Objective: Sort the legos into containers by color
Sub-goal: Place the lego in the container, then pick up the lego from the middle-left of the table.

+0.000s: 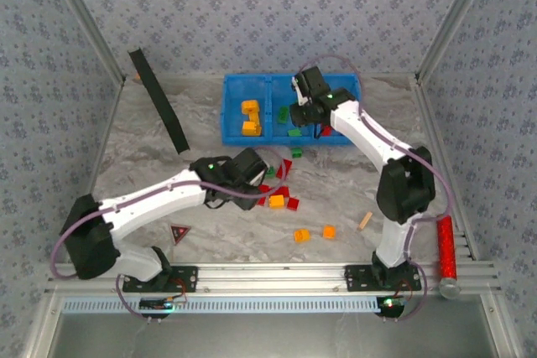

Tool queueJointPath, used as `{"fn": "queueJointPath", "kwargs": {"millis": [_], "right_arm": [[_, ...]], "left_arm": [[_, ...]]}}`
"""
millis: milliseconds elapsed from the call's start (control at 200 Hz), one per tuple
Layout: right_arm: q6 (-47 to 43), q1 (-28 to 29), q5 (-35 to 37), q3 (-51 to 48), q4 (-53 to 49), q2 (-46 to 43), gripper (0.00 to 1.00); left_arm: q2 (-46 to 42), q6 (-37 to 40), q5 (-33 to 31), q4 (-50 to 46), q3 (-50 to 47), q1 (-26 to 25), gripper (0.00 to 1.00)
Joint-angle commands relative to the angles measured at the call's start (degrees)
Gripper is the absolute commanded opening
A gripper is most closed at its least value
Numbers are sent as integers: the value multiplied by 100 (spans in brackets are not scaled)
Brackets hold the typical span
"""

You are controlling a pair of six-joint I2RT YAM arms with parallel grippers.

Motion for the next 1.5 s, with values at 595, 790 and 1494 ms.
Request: {"fn": "queueJointPath", "kwargs": {"millis": [595, 790, 1494], "right_arm": [[30, -41, -251, 1672, -609, 1857, 43], [38, -37, -269, 1224, -505, 1451, 56], [959, -167, -216, -2436, -441, -2425, 72]], "left_arm": [[704, -807, 503, 1125, -143, -156, 55], [1265, 90, 520, 792, 436, -223, 55], [2580, 1034, 752, 1051, 1046, -384, 56]]}}
